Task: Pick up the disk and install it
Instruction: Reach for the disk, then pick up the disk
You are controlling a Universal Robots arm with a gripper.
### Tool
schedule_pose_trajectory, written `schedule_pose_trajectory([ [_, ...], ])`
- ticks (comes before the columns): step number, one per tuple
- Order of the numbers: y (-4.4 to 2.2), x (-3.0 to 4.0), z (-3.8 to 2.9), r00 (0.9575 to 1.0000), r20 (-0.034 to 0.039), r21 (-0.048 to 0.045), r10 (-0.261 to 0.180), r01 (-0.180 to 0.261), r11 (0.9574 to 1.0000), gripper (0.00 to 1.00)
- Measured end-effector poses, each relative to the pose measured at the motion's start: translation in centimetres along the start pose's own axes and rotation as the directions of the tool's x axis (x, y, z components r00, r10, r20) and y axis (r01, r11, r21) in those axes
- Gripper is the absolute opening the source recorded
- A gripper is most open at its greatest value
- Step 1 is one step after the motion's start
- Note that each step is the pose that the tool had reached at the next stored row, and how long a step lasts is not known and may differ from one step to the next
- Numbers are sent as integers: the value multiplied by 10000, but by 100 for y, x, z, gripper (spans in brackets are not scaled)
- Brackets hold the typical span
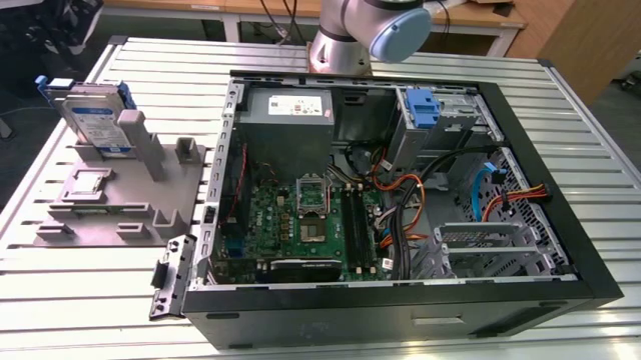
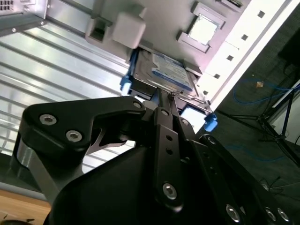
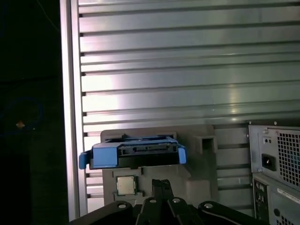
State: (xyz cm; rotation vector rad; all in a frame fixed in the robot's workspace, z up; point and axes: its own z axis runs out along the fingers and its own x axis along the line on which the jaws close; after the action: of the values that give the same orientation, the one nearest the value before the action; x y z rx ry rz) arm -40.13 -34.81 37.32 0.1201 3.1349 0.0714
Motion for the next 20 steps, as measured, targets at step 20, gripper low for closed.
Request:
schedule_pose_trajectory([
  [20,52,395,58,9999,-119,9,6,-6,10000,10],
])
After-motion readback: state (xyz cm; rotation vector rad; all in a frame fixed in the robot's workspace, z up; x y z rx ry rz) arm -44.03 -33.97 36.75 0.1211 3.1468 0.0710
